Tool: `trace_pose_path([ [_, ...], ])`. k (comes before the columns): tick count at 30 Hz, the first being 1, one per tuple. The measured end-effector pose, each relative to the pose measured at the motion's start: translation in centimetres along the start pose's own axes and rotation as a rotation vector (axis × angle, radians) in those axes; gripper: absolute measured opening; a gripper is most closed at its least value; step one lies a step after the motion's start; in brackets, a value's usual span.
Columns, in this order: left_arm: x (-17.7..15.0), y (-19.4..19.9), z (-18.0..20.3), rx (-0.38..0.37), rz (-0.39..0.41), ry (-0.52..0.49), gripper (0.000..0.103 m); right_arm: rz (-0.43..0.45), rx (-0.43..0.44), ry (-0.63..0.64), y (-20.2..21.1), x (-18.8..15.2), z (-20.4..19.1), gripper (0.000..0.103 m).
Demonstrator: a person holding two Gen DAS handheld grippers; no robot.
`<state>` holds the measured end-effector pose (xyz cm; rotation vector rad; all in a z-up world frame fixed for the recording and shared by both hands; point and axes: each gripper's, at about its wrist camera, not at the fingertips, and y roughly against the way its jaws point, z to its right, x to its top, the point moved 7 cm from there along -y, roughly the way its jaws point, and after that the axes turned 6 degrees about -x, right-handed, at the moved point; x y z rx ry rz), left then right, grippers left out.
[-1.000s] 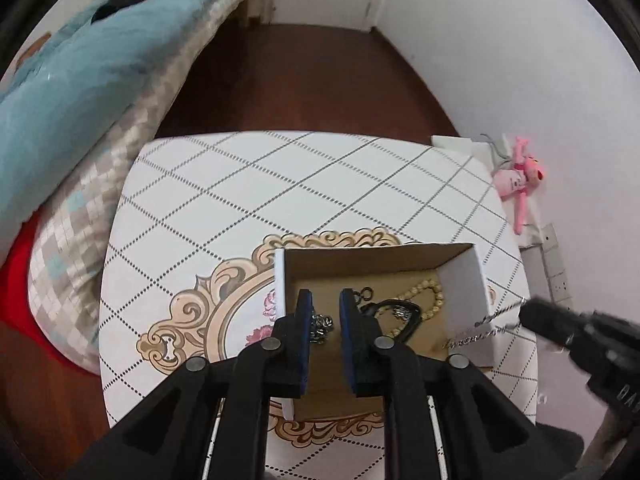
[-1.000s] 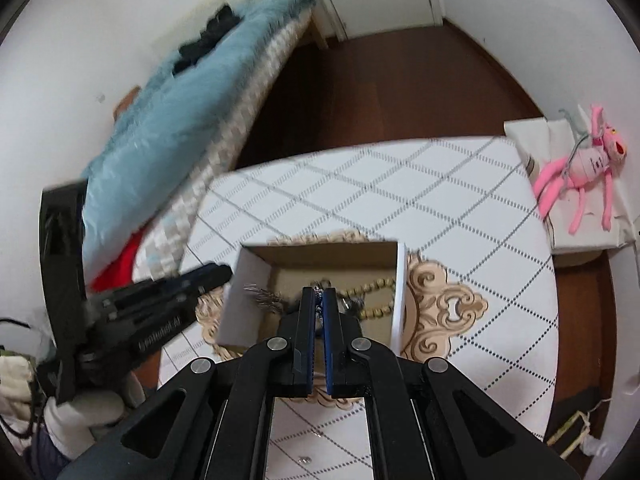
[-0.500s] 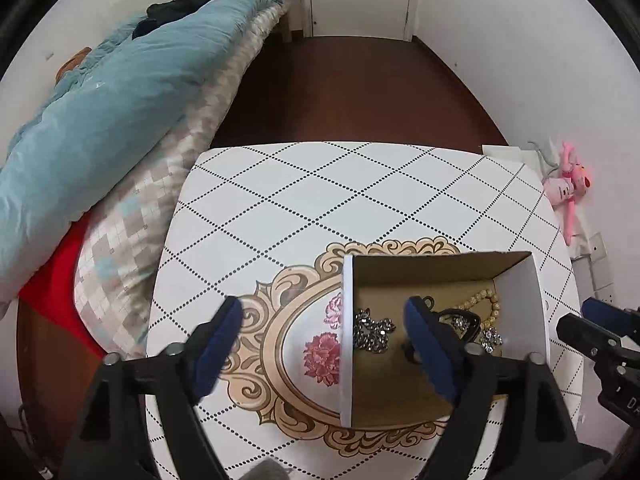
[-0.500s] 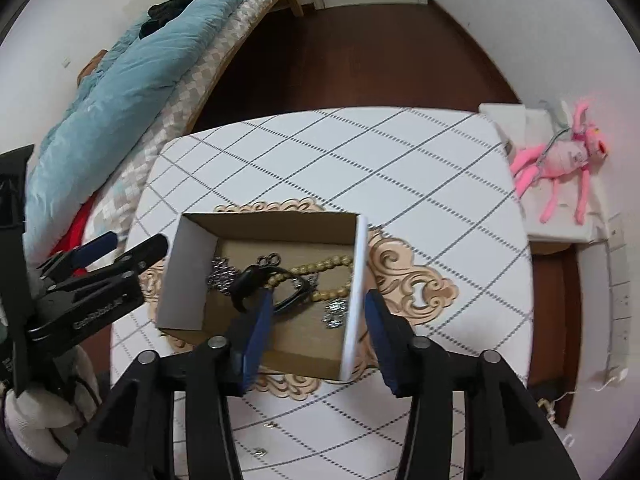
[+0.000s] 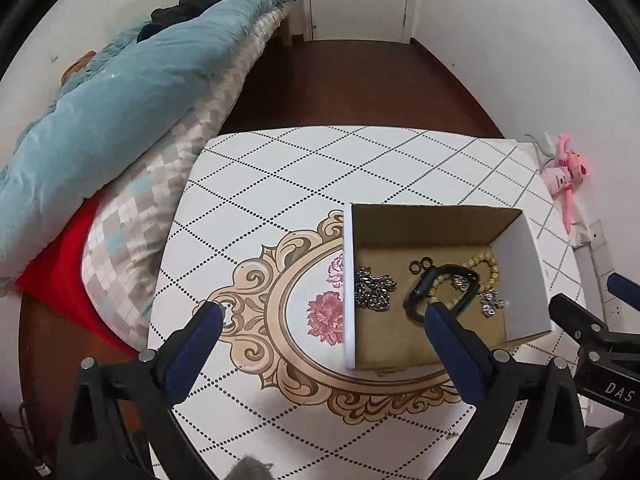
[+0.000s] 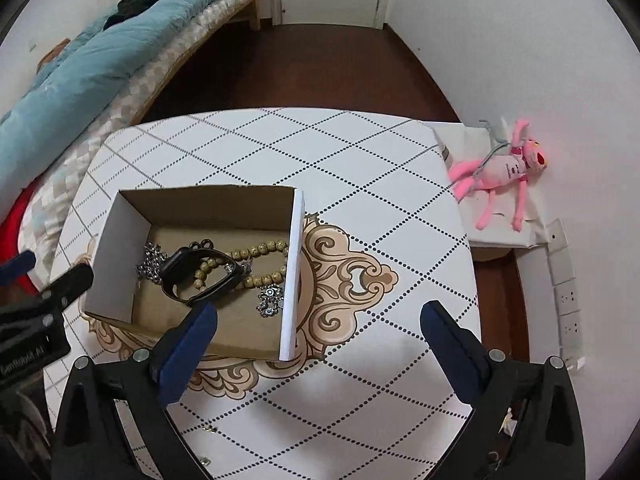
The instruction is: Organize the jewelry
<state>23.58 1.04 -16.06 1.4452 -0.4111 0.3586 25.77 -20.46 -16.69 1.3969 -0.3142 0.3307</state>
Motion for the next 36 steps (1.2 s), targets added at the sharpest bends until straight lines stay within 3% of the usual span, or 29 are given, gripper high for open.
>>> trace_pose_path([
  [15,-1.2,6.6,1.2,-0.027,0.077,-0.023,0.103,0.093,0.045,-0.081,6.5,-1.8,1.0,0.103],
  [20,-5.9,5.5,1.8,-0.005,0.026,-0.027,0.103,0.056,0.047,-0.099,6.5,-5.8,1.9,0.103],
  [26,-13.0,1.9,3.8,-0.02,-0.093,-0.064,0.102,-0.036,0.022,-0.115,2.9,-12.1,2.9,0.102],
  [30,-16.1,0.3,5.7,-0.055,-0.141,-0.092,0.102,-0.1,0.05,-0.161,0.5,-15.3,3.8,0.069],
  [33,-17.2,-0.4,7.1,-0.08,-0.154,-0.117,0.091,-0.127,0.047,-0.174,-0.6,-16.6,4.4,0.068],
  [35,-17.5,-0.7,8.1,-0.098,-0.158,-0.133,0.09,-0.128,0.049,-0.183,-1.0,-17.2,4.7,0.068],
  [36,-17.6,-0.7,8.4,-0.103,-0.155,-0.139,0.086,-0.123,0.049,-0.19,-1.1,-17.3,5.0,0.063],
])
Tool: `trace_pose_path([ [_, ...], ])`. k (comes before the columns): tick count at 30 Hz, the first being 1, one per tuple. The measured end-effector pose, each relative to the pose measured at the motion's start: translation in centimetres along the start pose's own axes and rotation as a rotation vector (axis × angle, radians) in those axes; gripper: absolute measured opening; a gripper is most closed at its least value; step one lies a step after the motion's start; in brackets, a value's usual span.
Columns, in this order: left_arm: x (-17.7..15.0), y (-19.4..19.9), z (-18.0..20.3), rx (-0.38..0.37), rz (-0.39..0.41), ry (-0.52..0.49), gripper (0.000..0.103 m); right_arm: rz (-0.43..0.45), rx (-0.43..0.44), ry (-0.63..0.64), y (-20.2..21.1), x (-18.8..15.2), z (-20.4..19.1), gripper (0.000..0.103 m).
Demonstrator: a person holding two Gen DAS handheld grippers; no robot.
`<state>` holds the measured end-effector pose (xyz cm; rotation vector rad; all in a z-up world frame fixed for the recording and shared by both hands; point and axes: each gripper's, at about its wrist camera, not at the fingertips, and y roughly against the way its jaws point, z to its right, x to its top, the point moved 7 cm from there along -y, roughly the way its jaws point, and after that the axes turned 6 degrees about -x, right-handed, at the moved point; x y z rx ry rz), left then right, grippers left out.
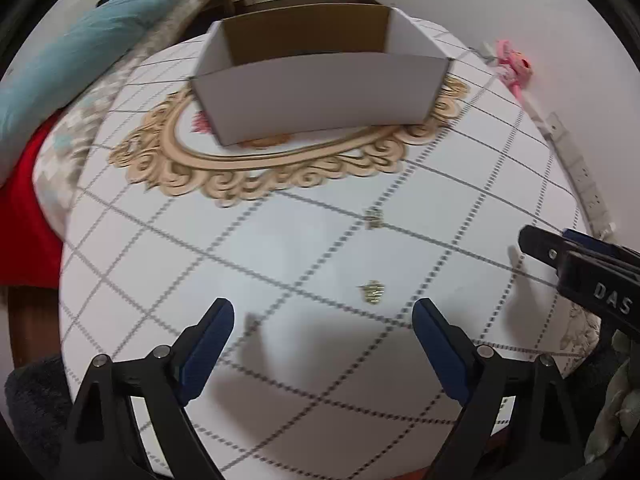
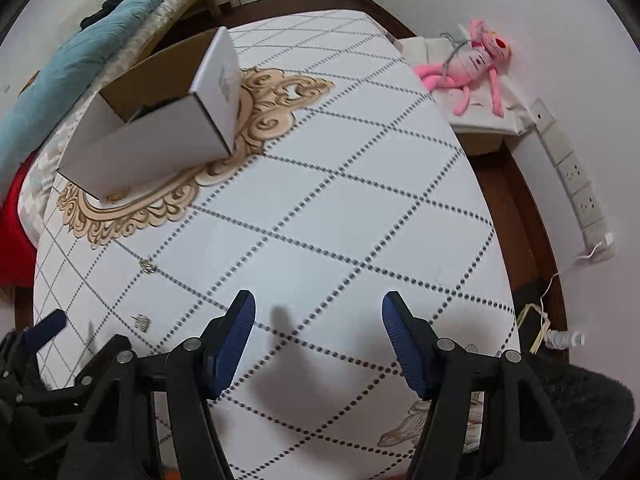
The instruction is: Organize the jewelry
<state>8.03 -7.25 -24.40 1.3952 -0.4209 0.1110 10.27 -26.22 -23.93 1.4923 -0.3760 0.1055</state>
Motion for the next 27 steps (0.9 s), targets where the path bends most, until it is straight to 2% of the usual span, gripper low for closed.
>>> trace_pose_path([
  [1,0.0,-0.1,0.3,-0.001,0.004,-0.009,0.084,0.002,0.0,-0.004,-0.1,-0.1,0.2,0.056],
  [3,0.1,-0.5,0.8,-0.007,0.0,-0.023,0.074,-0.002,0.008,-0.019,-0.3,-0.2,0.6,0.05],
  [4,0.2,-0.6,1.1,-0.012,-0.002,-0.027,0.072,-0.002,0.009,-0.024,-0.3,-0.1,0.7,0.049],
  [6,0.3,-1.0,1.1,-0.021,-0.008,-0.033,0.054,0.003,0.01,-0.027,-0.3,-0.1,0.9,0.048],
  [10,0.5,-1.2,1.5,-0.032,0.001,-0.05,0.036,0.007,0.014,-0.036,-0.4,0.1,1.2,0.047],
  [12,0.7,-1.2,1.6,-0.034,0.011,-0.064,0.019,0.01,0.017,-0.038,-0.3,0.2,1.3,0.047],
  [14,0.8,-1.2,1.6,-0.048,0.014,-0.065,0.011,0.009,0.019,-0.038,-0.5,0.4,1.3,0.045],
  [20,0.9,-0.2,-0.1,-0.085,0.023,-0.005,0.005,0.026,0.068,-0.049,0.6,0.9,0.5,0.044],
  [25,0.6,1.3,-4.6,-0.057,0.042,0.087,0.005,0.033,0.24,-0.012,1.9,1.6,-4.0,0.044],
  [27,0.4,1.7,-6.7,-0.035,0.049,0.127,0.005,0.028,0.268,0.02,1.7,1.7,-6.3,0.044],
])
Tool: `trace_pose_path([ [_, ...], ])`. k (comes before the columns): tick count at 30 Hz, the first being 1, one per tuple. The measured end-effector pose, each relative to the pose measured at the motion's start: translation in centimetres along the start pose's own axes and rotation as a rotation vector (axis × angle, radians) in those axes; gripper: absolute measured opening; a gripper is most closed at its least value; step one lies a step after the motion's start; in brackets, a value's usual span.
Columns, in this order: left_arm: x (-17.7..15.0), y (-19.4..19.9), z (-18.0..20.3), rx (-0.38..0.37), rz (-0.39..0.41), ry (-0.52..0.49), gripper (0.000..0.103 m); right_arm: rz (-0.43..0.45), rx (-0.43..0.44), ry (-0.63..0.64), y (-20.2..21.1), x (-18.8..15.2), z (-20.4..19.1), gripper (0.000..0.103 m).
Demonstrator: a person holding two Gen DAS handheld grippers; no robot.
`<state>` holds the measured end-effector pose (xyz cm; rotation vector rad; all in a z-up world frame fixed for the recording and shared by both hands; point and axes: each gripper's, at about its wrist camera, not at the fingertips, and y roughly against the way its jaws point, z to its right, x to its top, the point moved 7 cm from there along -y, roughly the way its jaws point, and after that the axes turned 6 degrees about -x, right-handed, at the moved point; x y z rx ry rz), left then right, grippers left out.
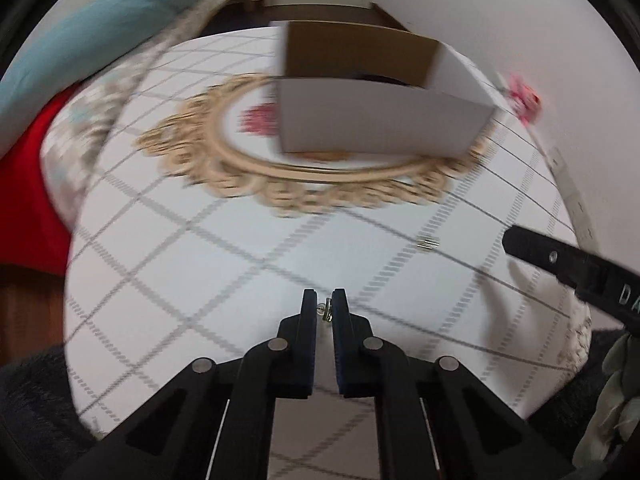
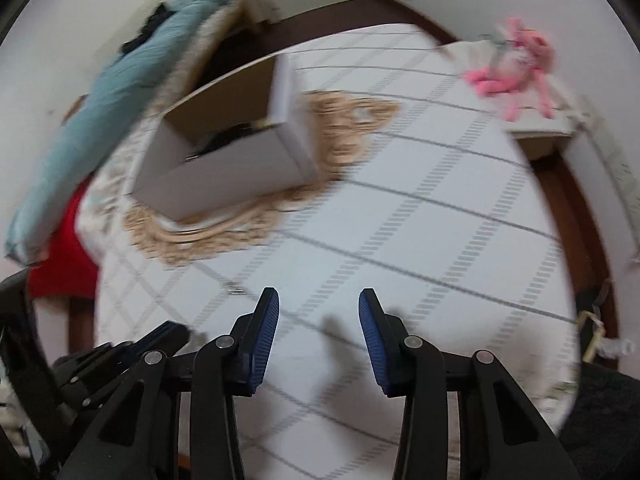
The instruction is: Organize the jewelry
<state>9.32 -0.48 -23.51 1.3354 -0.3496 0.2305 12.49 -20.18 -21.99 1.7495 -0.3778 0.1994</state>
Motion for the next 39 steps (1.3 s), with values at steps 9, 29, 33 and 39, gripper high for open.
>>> trace_pose_path([
  [9,0.0,0.2,-5.6,0.058,0.012,0.121,0.005,-0.015,-0.011,0.154,-3.9,-0.5,-7.3,0.042],
  [29,15.2,3.3,1.9,-0.153,0.089,0.021,0.005,0.108,0.135,0.058,3.1,12.8,-5.6,0.009],
  [33,19.5,0.7,2.0,-0.15,0.027,0.003,0.005,-0.006,0.173,0.038,-0.2,17.0,-5.4,0.009],
  [39,21.9,-2.0,1.6,-0.095,-0.062,-0.001,0.007,-0.116,0.137,0.049,-3.8,19.0,-5.6,0.009],
])
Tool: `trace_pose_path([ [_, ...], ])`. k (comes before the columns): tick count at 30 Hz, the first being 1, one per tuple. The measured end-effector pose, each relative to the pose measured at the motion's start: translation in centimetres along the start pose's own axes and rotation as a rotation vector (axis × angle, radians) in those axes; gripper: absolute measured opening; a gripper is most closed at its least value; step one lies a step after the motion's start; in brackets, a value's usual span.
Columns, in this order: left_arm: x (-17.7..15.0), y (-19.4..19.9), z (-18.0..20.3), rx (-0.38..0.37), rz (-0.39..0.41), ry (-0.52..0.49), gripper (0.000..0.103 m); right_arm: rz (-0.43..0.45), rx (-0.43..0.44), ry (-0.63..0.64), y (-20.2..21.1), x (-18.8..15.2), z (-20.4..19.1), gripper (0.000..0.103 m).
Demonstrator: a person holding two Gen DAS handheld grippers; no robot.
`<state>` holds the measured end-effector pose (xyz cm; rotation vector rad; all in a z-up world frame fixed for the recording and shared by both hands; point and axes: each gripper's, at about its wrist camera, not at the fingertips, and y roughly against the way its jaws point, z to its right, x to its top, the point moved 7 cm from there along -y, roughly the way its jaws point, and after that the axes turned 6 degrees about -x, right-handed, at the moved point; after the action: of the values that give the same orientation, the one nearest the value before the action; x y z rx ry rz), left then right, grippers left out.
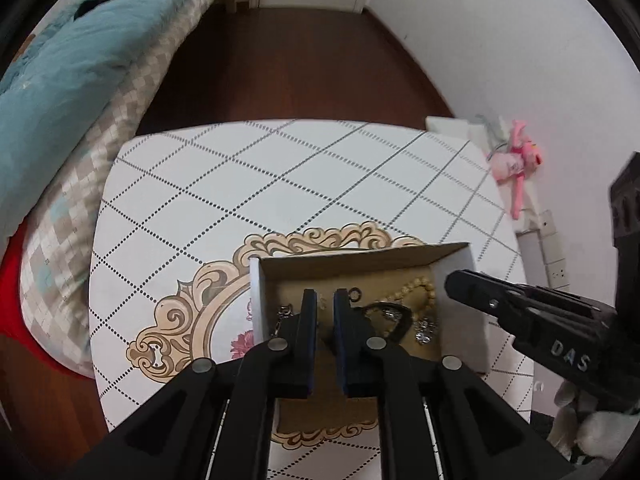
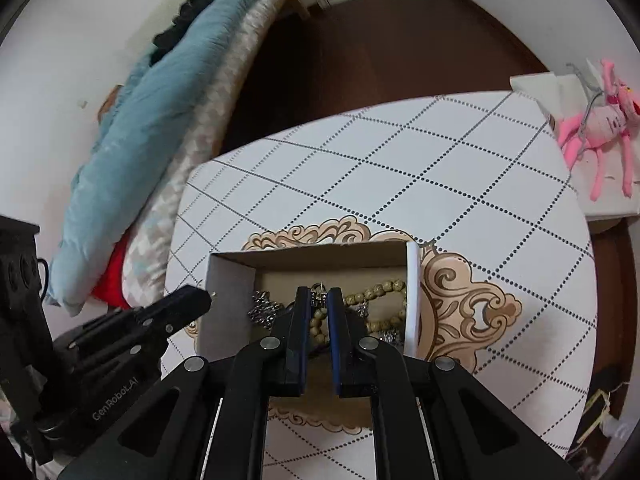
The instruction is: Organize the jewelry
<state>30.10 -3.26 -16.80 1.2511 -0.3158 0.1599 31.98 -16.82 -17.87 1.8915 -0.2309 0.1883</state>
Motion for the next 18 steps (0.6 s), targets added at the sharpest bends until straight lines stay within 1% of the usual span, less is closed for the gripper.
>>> trace_pose_path([
  [2,0.3,0.1,-0.5,0.006,-0.003,0.014,0.009,-0.007,-0.014,-0.008,-0.3,0.5,0.0,0.018],
  [3,0.5,0.3,-0.7,0.01,0.0,0.019,0.013,-0.004,-0.015,-0.013,-0.2,0.6,0.1,0.034],
  [4,0.6,0.5,-0.9,0.019,0.004,0.02,0.018,0.004,-0.02,-0.018,0.1,0.7,0.2,0.046],
  [5,0.8,0.7,-1.2,0.037,0.009,0.023,0.038,0.013,-0.026,-0.021,0.3,0.9,0.3,0.049],
  [6,0.9,1.0,-1.5,0.052,0.017,0.028,0.064,0.022,-0.038,-0.019,0.6,0.9,0.4,0.049],
  [7,1.0,1.5,-2.0,0.066,0.031,0.041,0.075,0.03,-0.049,-0.015,0.9,1.1,0.5,0.049],
  [8,1.0,1.9,-2.4,0.072,0.045,0.053,0.079,0.04,-0.064,-0.014,1.2,1.2,0.7,0.049],
  [11,0.7,2.4,-3.2,0.092,0.058,0.07,0.08,0.064,-0.113,-0.005,2.2,0.9,1.2,0.049],
  [13,0.2,2.5,-3.4,0.119,0.062,0.064,0.092,0.08,-0.172,0.01,2.7,0.4,1.8,0.051],
  [14,-0.1,2.5,-3.4,0.126,0.062,0.061,0.101,0.085,-0.211,0.024,2.9,0.0,2.1,0.054],
  [15,-0.5,2.5,-3.4,0.139,0.069,0.055,0.103,0.088,-0.248,0.034,3.1,-0.4,2.3,0.063],
  [16,-1.0,2.5,-3.3,0.152,0.075,0.049,0.103,0.094,-0.285,0.045,3.2,-0.8,2.7,0.075],
  [17,-1.5,2.5,-3.2,0.161,0.077,0.043,0.103,0.1,-0.325,0.06,3.3,-1.3,2.9,0.081],
  [18,-2.0,2.3,-3.1,0.167,0.08,0.038,0.103,0.101,-0.35,0.071,3.3,-1.8,3.0,0.092],
])
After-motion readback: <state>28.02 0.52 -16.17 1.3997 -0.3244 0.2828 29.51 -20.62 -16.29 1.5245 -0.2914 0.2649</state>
